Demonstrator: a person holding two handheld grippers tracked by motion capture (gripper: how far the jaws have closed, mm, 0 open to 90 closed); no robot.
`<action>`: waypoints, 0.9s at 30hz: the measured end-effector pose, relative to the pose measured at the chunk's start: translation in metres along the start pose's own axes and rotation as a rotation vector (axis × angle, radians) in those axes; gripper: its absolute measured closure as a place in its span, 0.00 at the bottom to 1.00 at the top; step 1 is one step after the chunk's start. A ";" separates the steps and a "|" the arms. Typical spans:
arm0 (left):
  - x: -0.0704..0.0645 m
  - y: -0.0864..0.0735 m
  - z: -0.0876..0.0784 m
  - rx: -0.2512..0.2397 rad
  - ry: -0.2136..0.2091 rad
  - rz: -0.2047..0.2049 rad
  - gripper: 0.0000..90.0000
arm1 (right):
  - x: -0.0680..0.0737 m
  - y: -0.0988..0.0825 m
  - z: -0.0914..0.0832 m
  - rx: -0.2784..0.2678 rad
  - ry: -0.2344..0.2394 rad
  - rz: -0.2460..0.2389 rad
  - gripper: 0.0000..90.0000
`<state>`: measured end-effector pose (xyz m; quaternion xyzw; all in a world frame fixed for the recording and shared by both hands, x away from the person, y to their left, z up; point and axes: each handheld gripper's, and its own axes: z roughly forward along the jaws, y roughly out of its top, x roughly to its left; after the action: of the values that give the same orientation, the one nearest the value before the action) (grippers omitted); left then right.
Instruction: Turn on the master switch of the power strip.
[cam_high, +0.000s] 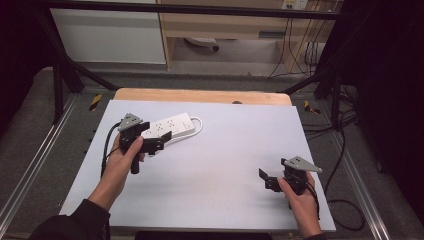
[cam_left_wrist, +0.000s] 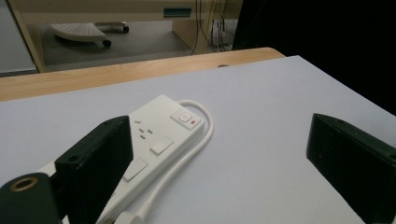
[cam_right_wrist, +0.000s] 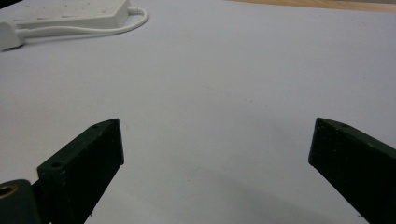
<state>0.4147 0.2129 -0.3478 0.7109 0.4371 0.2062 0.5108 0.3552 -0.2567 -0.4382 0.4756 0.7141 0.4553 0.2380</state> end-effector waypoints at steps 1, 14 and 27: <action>0.001 -0.001 -0.004 -0.001 0.006 0.003 0.08 | 0.000 0.000 0.000 -0.002 0.000 0.005 0.04; 0.026 -0.023 -0.055 -0.026 0.064 -0.019 0.05 | -0.002 0.000 -0.002 -0.004 0.005 0.019 0.05; 0.041 -0.056 -0.089 -0.050 0.055 -0.041 0.07 | -0.001 0.000 -0.003 -0.008 0.008 0.025 0.05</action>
<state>0.3481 0.3009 -0.3700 0.6829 0.4603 0.2260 0.5203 0.3532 -0.2589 -0.4371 0.4820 0.7070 0.4630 0.2314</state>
